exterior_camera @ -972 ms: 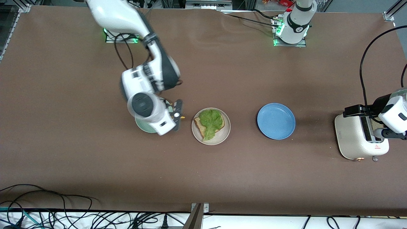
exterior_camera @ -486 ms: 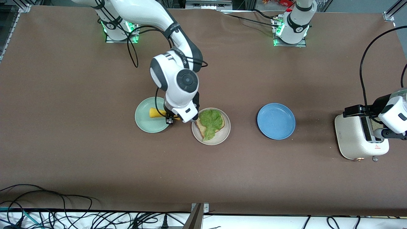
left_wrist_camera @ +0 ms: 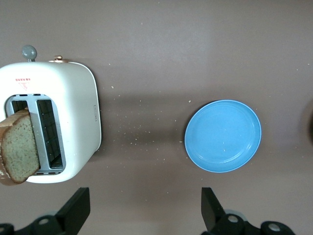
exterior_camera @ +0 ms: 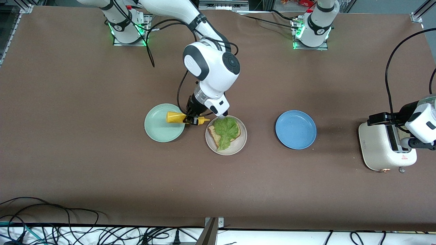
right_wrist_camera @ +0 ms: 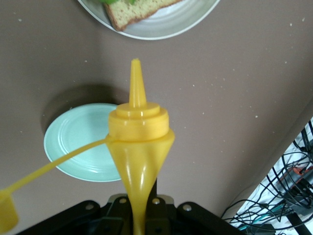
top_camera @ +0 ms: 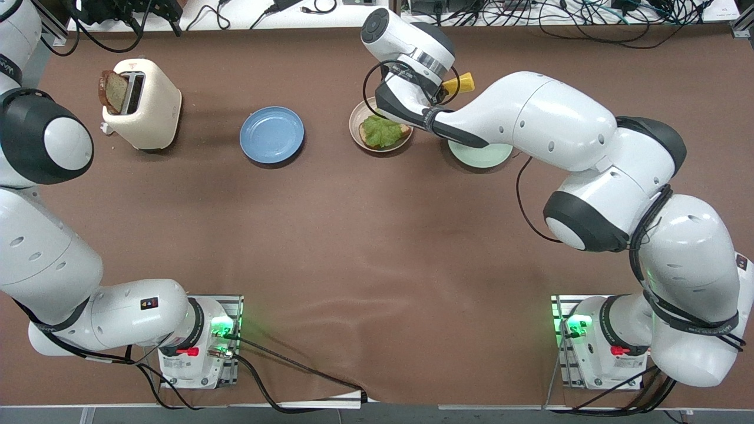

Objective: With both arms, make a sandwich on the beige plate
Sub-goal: 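Tilt the mustard nozzle down over the bread with the right gripper, then carry the mustard bottle back beside the mint-green plate with the right gripper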

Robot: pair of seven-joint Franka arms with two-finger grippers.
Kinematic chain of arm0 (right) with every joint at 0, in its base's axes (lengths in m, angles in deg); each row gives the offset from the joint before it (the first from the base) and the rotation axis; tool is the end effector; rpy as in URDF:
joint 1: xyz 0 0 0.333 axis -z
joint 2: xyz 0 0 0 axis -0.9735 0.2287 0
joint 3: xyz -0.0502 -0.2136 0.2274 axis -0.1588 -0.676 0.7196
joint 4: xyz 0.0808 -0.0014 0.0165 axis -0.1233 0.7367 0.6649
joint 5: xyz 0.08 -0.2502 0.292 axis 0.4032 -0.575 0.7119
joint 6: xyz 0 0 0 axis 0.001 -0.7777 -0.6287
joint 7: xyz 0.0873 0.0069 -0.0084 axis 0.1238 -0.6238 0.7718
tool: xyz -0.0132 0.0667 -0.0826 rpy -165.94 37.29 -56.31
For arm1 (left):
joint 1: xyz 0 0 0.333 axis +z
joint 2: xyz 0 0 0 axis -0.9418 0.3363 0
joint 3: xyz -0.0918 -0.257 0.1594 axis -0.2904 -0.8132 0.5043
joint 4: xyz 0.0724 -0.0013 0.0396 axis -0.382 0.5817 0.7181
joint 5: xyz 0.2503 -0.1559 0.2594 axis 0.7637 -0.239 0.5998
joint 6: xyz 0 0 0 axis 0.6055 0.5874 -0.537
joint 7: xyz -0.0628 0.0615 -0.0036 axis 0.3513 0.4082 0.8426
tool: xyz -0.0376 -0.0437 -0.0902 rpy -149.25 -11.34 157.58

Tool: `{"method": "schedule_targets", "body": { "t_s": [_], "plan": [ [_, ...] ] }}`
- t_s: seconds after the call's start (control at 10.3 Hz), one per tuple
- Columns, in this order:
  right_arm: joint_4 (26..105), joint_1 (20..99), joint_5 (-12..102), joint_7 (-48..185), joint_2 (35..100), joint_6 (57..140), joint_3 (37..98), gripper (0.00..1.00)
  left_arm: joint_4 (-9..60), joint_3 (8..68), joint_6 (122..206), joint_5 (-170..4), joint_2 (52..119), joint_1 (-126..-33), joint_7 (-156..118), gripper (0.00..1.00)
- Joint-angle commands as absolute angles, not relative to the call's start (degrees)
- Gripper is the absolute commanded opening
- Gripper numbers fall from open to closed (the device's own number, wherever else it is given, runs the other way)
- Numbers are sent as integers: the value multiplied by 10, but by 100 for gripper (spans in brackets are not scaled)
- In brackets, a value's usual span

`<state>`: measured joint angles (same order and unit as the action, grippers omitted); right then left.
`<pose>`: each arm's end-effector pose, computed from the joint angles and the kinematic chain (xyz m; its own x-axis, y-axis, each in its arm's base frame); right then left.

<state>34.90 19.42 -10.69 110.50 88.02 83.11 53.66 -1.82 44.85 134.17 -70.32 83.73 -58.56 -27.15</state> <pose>0.5525 0.4791 0.3438 0.0027 0.8616 -0.5075 0.9726 0.1158 0.2017 0.6618 0.0372 0.5122 0.9875 -0.0101 -0.1575 -0.0071 -0.9998 0.0201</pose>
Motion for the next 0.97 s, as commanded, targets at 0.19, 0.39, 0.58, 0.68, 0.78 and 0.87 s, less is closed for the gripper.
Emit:
{"method": "schedule_targets", "body": {
  "t_s": [0.19,0.39,0.58,0.68,0.78,0.87],
  "plan": [
    [334,262,24,1136,865,810,528,0,-15,445,1342,-688,834,-583,-281,100],
    [335,323,147,1138,855,804,528,0,-15,445,1342,-688,834,-583,-281,100],
    [338,372,261,1151,855,803,528,0,-15,445,1342,-688,834,-583,-281,100],
    [356,407,307,1165,855,804,529,0,-15,445,1342,-688,835,-583,-281,100],
    [362,433,376,1187,855,803,530,0,-15,445,1342,-688,835,-583,-281,100],
    [370,457,416,1218,855,802,530,0,-15,445,1342,-688,835,-583,-281,100]
  ]
}}
